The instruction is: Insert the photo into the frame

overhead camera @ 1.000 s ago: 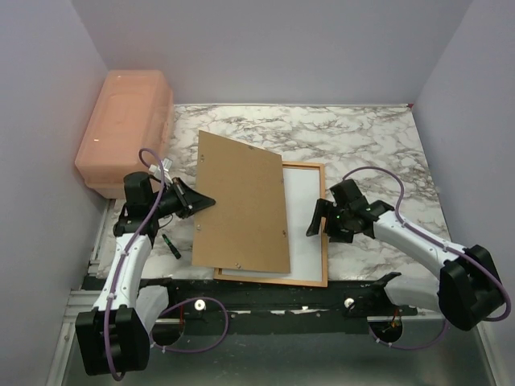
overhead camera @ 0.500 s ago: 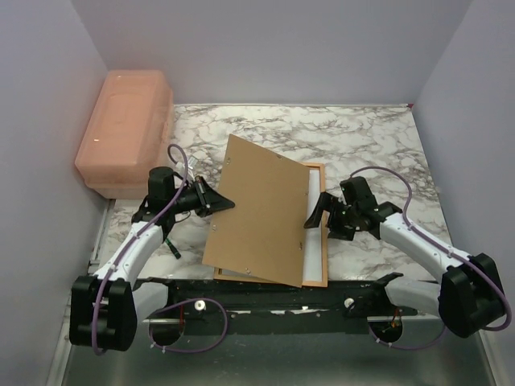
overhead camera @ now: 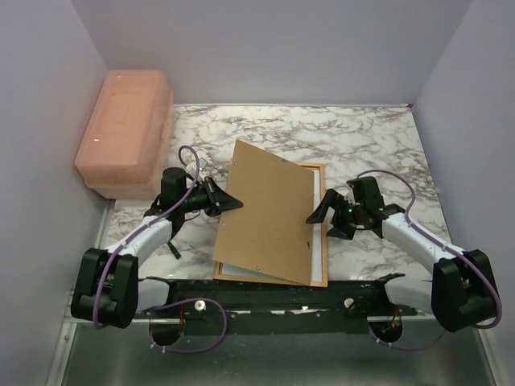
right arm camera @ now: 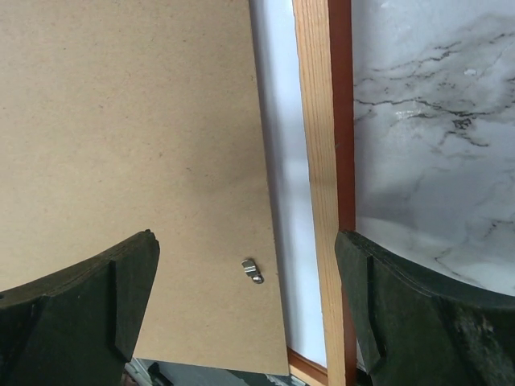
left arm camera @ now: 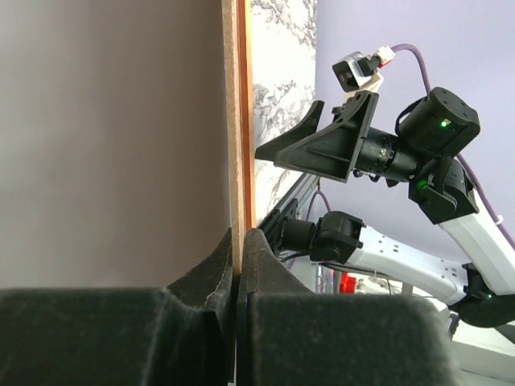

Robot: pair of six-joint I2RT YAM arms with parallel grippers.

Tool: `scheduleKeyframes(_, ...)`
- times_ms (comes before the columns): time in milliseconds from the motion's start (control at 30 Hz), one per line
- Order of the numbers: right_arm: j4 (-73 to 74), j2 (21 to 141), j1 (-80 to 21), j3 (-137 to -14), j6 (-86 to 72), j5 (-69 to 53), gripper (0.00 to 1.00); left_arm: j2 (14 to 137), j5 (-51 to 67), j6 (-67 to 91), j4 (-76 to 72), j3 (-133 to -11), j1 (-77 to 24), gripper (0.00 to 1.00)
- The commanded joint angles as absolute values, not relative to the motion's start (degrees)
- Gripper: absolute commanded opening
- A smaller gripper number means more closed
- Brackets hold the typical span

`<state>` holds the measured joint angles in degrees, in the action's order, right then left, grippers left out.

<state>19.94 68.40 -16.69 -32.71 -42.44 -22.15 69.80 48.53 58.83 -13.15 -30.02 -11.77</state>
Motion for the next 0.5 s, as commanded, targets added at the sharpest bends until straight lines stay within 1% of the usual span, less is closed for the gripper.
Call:
scheduleKeyframes(0,16.91,69.84,-15.52,-31.8,-42.18,-25.64,1.0,71.51,48.01,61.06,-21.07,-30.15,-11.95,0.0)
scheduleKeyframes(467,15.21,72.29,-15.18,-31.73,-42.28,-26.28,1.0,77.76,46.11,63.18,-28.02,-29.04,-12.86,0.0)
